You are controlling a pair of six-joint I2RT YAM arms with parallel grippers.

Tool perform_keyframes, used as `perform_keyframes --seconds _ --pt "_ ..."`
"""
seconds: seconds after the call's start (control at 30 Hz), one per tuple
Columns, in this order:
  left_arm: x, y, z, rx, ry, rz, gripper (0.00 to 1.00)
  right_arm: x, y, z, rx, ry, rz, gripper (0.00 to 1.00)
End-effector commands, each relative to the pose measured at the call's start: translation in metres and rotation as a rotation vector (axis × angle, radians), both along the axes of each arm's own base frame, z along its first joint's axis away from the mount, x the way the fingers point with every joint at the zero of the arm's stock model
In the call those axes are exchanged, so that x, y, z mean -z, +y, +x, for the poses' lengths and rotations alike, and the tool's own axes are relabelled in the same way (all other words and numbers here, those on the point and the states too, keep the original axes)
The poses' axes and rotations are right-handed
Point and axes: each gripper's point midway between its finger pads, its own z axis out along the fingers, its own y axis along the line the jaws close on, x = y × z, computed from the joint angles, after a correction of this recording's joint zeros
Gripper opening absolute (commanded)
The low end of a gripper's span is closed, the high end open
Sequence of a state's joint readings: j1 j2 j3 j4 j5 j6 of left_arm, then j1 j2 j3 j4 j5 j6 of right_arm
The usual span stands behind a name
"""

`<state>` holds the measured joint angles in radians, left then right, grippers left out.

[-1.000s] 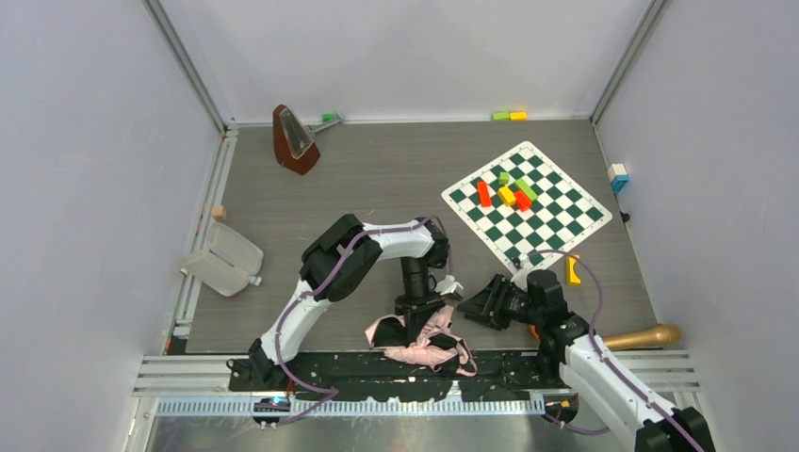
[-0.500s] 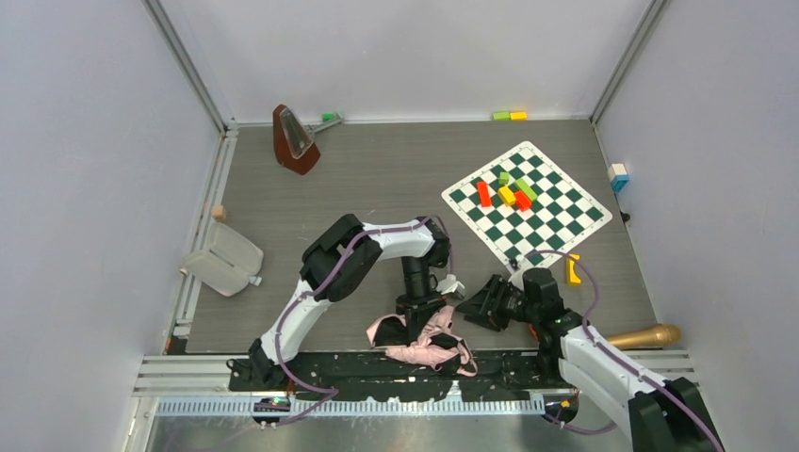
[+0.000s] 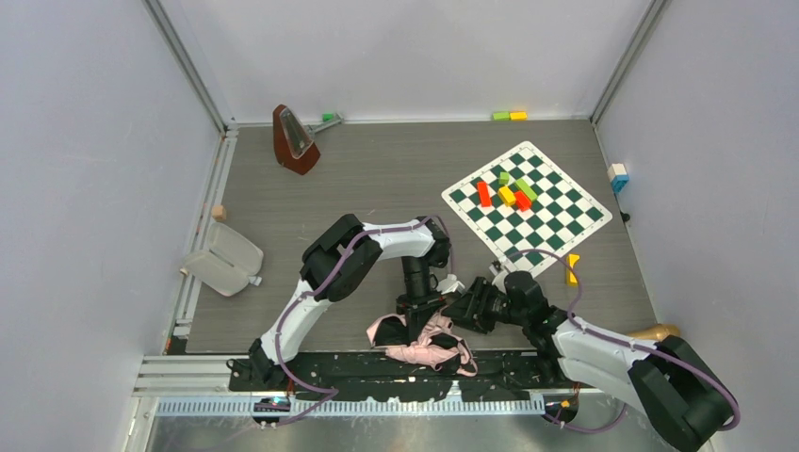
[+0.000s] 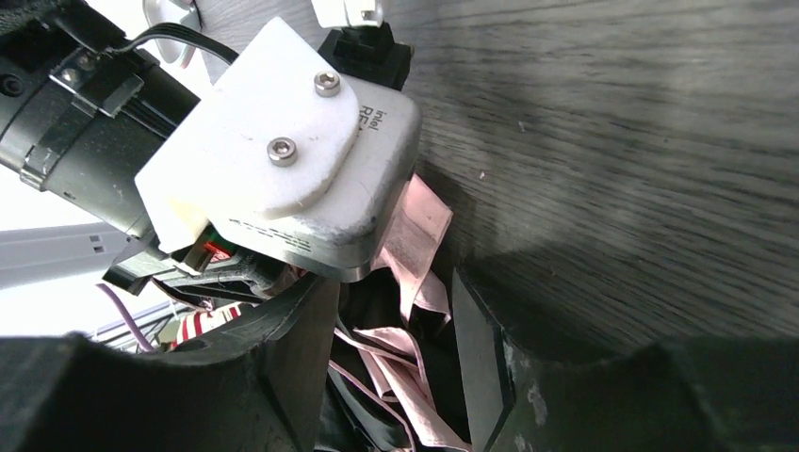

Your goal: Put away the umbrella

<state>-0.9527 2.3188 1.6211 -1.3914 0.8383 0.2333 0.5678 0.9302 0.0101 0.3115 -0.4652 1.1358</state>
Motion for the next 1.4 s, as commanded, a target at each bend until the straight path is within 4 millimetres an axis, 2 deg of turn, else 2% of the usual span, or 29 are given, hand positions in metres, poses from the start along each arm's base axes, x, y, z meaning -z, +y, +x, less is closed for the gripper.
perform_keyframes --seconds 0.0,0.2,0.33,0.37,0.47,0.5,0.57,0.63,0.77,0.83,0.87,0.9,1.17,1.37 --pt "0.053 -0.012 0.032 0.068 -0.21 -0.071 0.0 0.03 -0.016 -0.001 0.094 0.035 -0.091 0.55" --pt "0.055 -0.01 0.03 0.07 -0.206 -0.071 0.0 0.035 -0.013 0.006 0.113 0.033 -0.098 0.54" --pt "0.055 -0.009 0.031 0.07 -0.207 -0.071 0.0 0.037 -0.006 0.01 0.109 0.033 -0.083 0.48" --pt "0.055 -0.009 0.031 0.071 -0.206 -0.07 0.0 0.032 -0.003 0.014 0.111 0.017 -0.06 0.45" --pt "0.054 -0.008 0.033 0.067 -0.207 -0.07 0.0 0.036 -0.001 0.012 0.102 0.039 -0.053 0.33" --pt "0.054 -0.008 0.033 0.067 -0.208 -0.069 0.0 0.034 0.001 0.013 0.103 0.032 -0.041 0.23" --pt "0.054 -0.007 0.034 0.063 -0.205 -0.068 0.0 0.031 0.003 0.014 0.096 0.024 -0.029 0.09" --pt "0.054 -0.008 0.035 0.059 -0.199 -0.065 0.0 0.023 0.006 0.015 0.083 0.005 -0.005 0.06" --pt "0.052 -0.008 0.037 0.057 -0.166 -0.04 0.0 -0.008 0.013 0.014 0.036 -0.067 0.057 0.05" --pt "0.053 -0.005 0.035 0.061 -0.141 0.0 0.0 -0.04 0.021 0.025 0.023 -0.14 0.092 0.06" --pt "0.054 -0.004 0.037 0.063 -0.142 0.019 0.0 -0.042 0.019 0.023 0.022 -0.13 0.086 0.05" --pt "0.055 -0.004 0.037 0.062 -0.14 0.035 0.0 -0.059 0.022 0.025 0.019 -0.168 0.122 0.05" --pt "0.06 -0.017 0.037 -0.039 -0.034 0.08 0.0 -0.095 0.035 0.01 -0.066 -0.157 0.271 0.05" --pt "0.067 -0.015 0.032 -0.054 0.032 0.148 0.0 -0.131 0.051 0.003 -0.153 -0.192 0.355 0.05"
